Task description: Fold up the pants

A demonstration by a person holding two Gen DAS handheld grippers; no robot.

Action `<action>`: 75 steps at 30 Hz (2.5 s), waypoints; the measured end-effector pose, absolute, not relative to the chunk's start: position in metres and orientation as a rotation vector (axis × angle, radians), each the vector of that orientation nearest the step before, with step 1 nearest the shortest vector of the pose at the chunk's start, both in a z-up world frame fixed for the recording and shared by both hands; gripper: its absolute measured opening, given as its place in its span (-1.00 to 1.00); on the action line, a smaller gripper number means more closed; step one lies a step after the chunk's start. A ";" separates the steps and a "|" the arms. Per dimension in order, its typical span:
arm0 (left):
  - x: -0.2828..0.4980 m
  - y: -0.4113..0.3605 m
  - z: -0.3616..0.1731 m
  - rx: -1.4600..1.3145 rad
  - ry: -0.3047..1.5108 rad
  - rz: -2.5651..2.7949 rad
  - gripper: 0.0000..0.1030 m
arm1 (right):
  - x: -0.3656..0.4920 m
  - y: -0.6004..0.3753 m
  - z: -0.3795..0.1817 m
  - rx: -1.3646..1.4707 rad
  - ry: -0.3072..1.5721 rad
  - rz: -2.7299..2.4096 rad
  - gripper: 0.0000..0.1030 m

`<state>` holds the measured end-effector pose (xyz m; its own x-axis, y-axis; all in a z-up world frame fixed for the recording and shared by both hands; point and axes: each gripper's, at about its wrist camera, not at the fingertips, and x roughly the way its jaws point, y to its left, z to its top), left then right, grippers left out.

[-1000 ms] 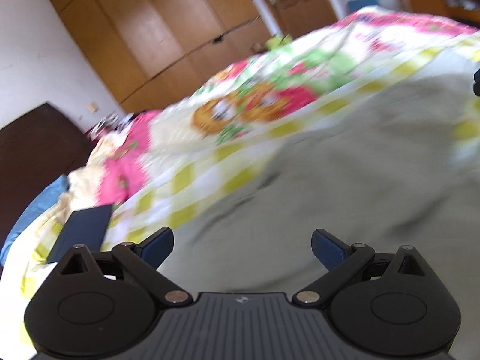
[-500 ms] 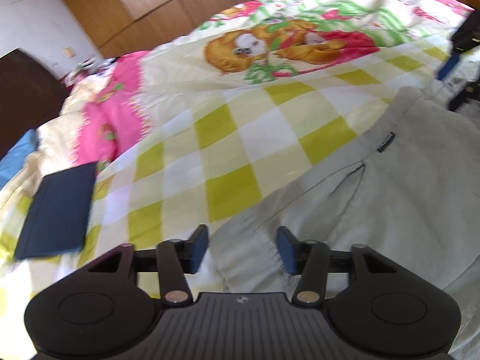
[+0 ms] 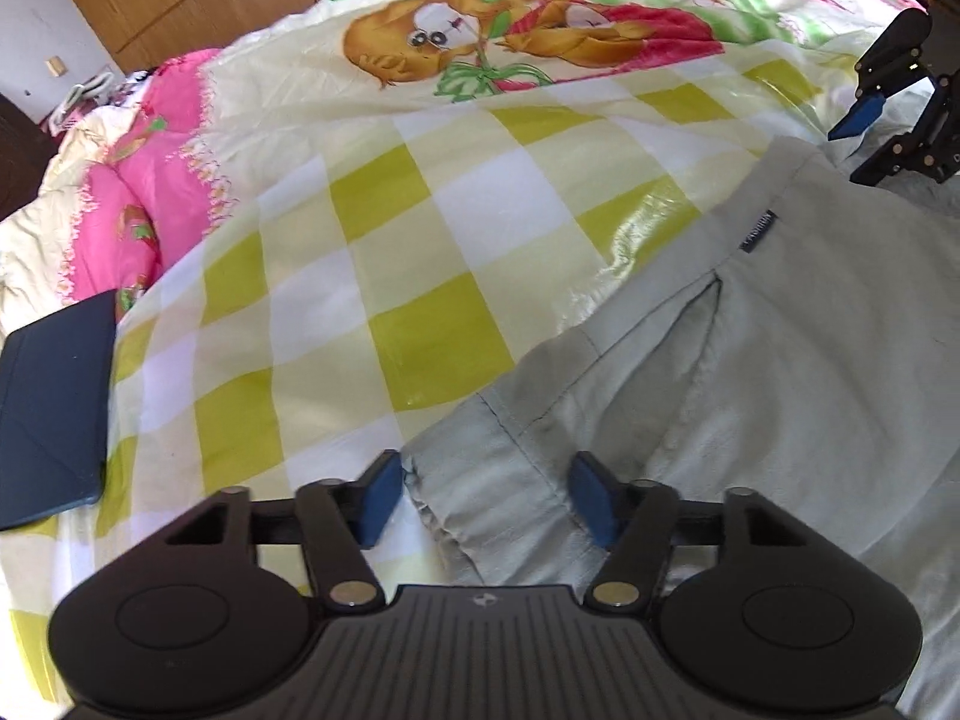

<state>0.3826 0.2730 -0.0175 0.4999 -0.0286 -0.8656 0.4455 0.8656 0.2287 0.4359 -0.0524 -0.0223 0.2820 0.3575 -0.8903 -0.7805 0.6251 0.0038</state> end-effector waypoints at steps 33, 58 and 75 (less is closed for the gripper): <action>0.089 0.268 0.019 0.376 0.866 -0.195 -0.39 | 0.130 -0.072 0.042 -0.374 1.001 0.800 -0.95; -0.001 0.254 0.036 0.470 0.636 0.040 0.23 | 0.069 -0.067 0.010 -0.460 1.051 0.700 -0.43; 0.033 0.153 0.022 0.458 0.710 -0.180 0.30 | 0.198 -0.197 0.037 0.053 0.918 0.157 -0.21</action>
